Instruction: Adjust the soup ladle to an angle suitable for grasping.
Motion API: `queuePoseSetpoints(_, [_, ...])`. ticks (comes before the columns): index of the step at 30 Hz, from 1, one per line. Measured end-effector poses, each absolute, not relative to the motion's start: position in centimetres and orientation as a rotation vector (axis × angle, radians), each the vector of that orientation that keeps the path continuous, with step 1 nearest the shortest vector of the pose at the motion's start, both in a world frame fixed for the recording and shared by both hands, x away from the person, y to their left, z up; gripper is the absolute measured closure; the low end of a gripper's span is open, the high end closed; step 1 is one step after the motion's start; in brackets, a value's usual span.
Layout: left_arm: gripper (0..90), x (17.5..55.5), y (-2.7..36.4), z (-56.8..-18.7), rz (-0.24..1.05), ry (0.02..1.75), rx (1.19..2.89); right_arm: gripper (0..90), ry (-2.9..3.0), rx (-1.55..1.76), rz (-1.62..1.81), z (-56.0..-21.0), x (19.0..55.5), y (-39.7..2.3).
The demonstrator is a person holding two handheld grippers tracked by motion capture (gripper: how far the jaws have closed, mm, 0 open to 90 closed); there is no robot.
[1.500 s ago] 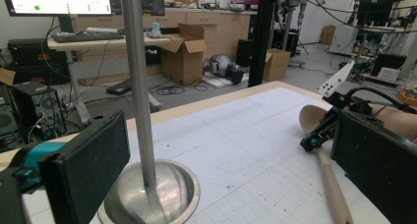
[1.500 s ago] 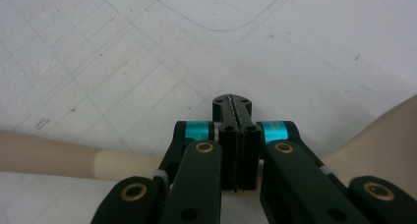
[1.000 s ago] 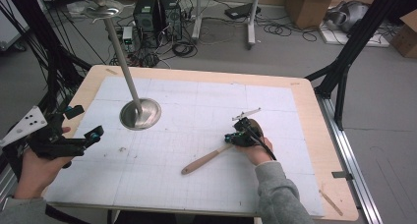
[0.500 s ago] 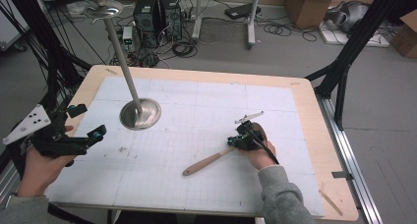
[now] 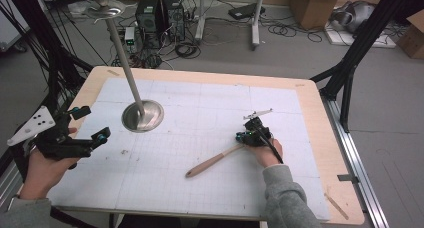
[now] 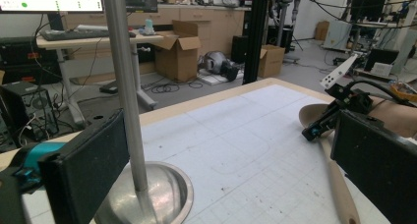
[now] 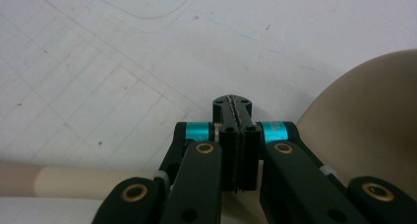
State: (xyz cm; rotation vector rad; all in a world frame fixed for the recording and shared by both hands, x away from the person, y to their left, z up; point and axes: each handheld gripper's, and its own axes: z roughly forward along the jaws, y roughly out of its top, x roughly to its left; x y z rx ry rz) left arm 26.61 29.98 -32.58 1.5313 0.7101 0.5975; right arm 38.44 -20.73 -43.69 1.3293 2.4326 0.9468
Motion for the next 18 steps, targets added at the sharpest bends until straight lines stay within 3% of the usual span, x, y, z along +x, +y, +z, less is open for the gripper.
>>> queuePoseSetpoints(18, [1.9,26.6,30.0,-32.3,0.593,0.699,1.523,90.0,2.461,1.340,0.831,-43.2,36.4,-21.1])
